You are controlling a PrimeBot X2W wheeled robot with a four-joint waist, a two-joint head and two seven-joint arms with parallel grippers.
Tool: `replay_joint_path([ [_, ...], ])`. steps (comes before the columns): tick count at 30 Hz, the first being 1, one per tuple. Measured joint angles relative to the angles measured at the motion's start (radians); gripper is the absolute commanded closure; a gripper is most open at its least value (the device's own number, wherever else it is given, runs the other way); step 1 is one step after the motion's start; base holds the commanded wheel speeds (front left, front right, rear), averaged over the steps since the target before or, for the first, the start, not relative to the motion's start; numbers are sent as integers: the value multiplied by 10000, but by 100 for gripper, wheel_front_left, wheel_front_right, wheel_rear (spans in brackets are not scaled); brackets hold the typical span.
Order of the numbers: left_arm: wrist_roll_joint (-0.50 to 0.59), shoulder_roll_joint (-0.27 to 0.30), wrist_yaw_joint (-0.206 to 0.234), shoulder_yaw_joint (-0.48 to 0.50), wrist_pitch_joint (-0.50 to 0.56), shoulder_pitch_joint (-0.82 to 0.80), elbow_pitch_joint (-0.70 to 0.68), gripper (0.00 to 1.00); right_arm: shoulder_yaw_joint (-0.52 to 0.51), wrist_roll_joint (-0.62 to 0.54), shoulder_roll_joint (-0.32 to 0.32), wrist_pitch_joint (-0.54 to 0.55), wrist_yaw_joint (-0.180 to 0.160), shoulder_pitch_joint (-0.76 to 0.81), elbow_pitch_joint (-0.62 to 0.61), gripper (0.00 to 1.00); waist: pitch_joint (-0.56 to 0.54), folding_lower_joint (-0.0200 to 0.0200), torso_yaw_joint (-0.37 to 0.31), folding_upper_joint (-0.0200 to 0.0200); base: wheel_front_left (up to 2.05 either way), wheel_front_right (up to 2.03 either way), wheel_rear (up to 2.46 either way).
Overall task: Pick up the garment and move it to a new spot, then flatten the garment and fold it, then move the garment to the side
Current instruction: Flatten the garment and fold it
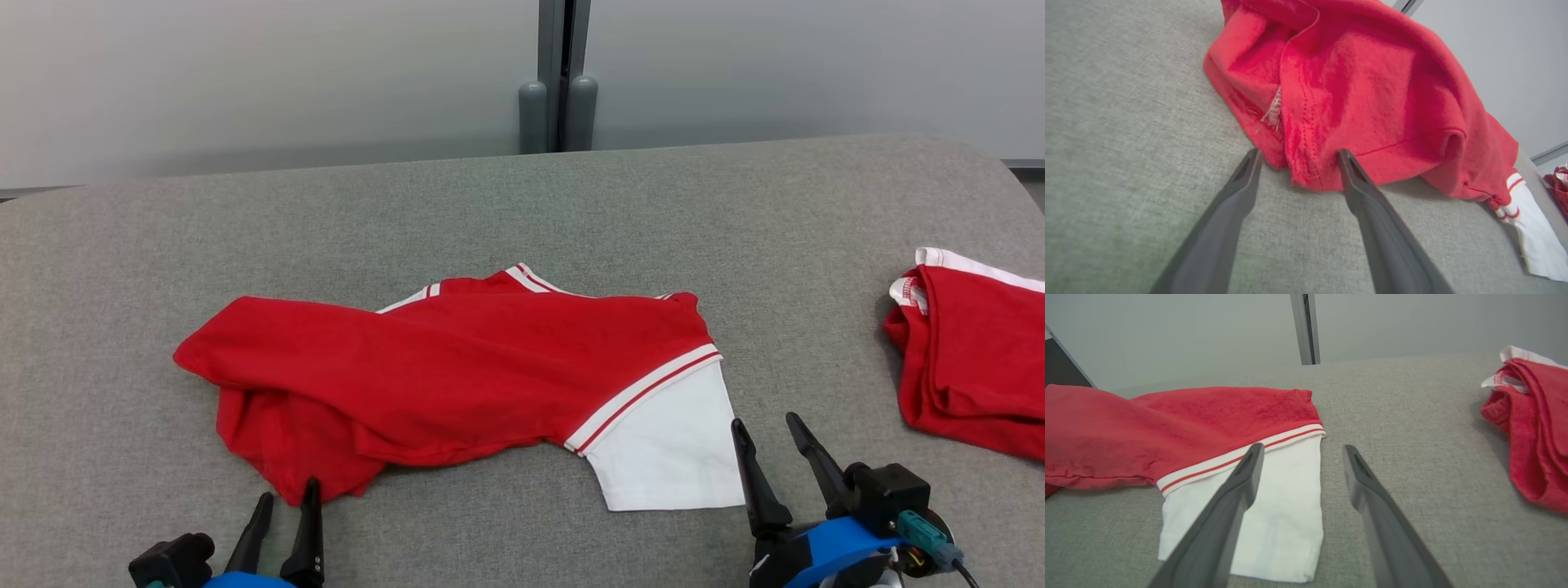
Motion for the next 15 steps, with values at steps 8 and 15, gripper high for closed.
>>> replay_joint_path([
  [8, -54, 75, 0, -17, 0, 7, 148, 10, 19, -10, -2, 0, 0, -1, -10, 0, 78, 0, -38, 0, 0, 0, 0],
  [15, -123, 176, 0, -186, 0, -35, 36, 12, 48, -50, -2, 0, 0, -128, -23, 0, 192, 0, -19, 0, 0, 0, 0],
])
